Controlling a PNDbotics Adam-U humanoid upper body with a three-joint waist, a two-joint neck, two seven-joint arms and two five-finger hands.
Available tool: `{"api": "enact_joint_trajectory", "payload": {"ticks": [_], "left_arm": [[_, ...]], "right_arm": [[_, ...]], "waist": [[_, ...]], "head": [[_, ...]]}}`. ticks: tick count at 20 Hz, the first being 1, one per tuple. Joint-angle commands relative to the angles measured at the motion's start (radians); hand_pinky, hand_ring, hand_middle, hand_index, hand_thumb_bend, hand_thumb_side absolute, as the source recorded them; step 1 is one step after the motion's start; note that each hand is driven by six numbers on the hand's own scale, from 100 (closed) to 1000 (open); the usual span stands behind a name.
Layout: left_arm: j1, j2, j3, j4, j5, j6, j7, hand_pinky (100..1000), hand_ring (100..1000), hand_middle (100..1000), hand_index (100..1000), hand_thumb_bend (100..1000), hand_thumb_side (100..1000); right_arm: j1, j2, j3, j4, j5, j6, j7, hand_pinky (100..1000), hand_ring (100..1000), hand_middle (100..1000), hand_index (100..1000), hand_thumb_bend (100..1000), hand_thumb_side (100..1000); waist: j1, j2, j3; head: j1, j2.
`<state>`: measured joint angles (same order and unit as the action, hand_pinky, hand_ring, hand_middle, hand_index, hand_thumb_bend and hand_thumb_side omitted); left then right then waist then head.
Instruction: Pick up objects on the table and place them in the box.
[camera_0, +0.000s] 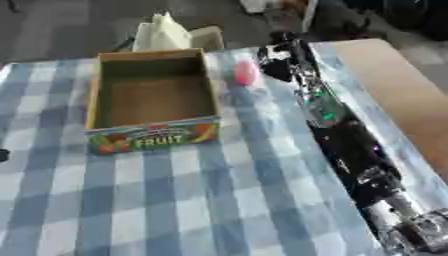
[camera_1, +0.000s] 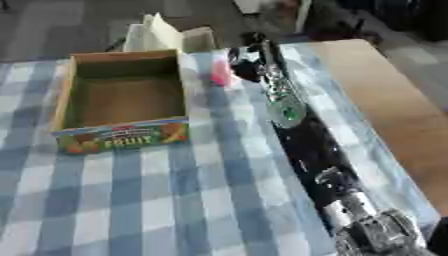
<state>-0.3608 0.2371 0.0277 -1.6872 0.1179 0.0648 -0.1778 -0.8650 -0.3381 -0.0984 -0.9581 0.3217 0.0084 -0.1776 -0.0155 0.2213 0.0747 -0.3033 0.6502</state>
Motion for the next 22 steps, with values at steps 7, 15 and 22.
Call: {"api": "enact_joint_trajectory", "payload": {"ticks": [7,15,22], "left_arm": [[-0.013,0.016,0.004,-0.014,-0.001,-0.001,0.000,689,487,521,557,100,861],[-0.019,0.017,-0.001,-0.015,-0.001,-0.002,-0.005,689,487,521,557,100,861],[-0.023,0.018,-0.004,-0.015,-0.001,-0.002,-0.008,688,486,521,556,100,861]], "right_arm": [[-0.078,-0.008,-0.006,0.060,0.059,0.004,-0.002,534,789,733,823,100,147],[-0.173,0.010,-0.023,0.234,0.217,-0.015,0.021,609,854,803,881,100,220],[-0.222,0.024,-0.037,0.379,0.463,0.010,0.036,892,1000,932,934,214,336]], "waist": [[0.002,-0.022,0.005],[0.003,-0.016,0.014],[0.002,-0.014,0.023]], "head": [[-0.007,-0.007],[-0.020,-0.010],[-0.034,-0.011]]}}
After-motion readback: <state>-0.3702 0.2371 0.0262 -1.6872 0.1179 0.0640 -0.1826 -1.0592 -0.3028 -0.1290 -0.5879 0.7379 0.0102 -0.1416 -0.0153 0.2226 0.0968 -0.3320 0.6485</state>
